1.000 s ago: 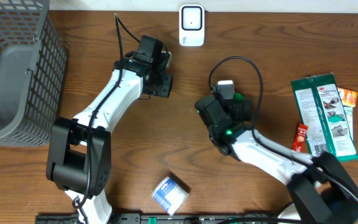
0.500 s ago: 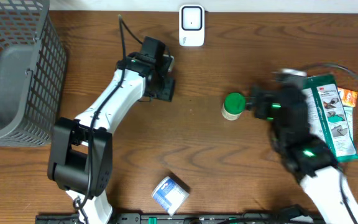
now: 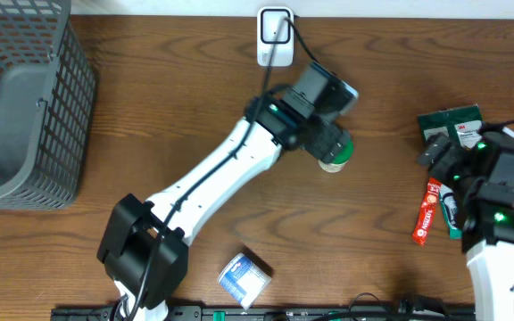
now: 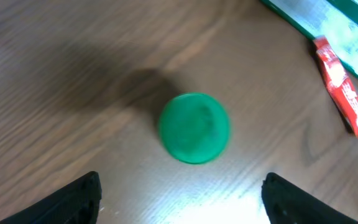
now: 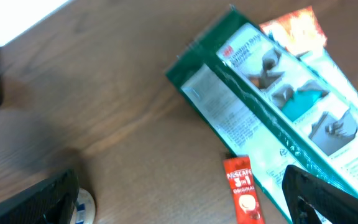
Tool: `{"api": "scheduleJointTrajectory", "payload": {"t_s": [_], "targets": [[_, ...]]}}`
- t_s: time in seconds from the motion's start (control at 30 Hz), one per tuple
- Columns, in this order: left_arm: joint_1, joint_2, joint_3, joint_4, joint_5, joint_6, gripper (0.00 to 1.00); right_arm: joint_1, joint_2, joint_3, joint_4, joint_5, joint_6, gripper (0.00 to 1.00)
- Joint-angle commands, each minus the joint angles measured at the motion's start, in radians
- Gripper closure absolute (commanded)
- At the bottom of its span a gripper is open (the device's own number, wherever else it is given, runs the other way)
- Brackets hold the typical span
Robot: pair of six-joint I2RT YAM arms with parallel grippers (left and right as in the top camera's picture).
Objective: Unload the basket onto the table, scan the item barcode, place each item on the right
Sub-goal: 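Lower the left gripper over the jar lid and grasp the jar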
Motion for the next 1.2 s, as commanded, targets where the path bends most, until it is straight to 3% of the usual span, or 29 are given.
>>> {"api": "scheduleJointTrajectory", "payload": {"t_s": [0.0,0.13,0.3,0.57,0.73,0.87,1.17], "targets": [[0.003,-0.014,0.005,-0.003,-0.031,0.032,0.14,-0.103,0.06,0.005,-0.001,-0.216,0.019,0.01],[0.003,-0.002,0.005,0.018,-0.011,0.014,0.14,-0.209,0.155,0.005,0.005,-0.351,0.015,0.01],[0.002,0.06,0.005,0.073,-0.013,-0.031,0.14,-0.237,0.235,0.005,-0.004,-0.359,0.016,0.01],[-0.001,0.154,0.005,0.152,-0.012,-0.22,0.15,-0.236,0.275,0.005,-0.041,-0.362,0.016,0.01],[-0.025,0.16,0.005,0.154,-0.013,-0.228,0.22,-0.236,0.275,0.005,-0.04,-0.357,0.016,0.01],[-0.05,0.16,-0.005,0.148,-0.074,-0.269,0.22,-0.236,0.275,0.005,-0.04,-0.358,0.016,0.01],[-0.083,0.187,-0.014,0.176,-0.086,-0.241,0.22,-0.236,0.275,0.005,-0.04,-0.357,0.016,0.01]]}}
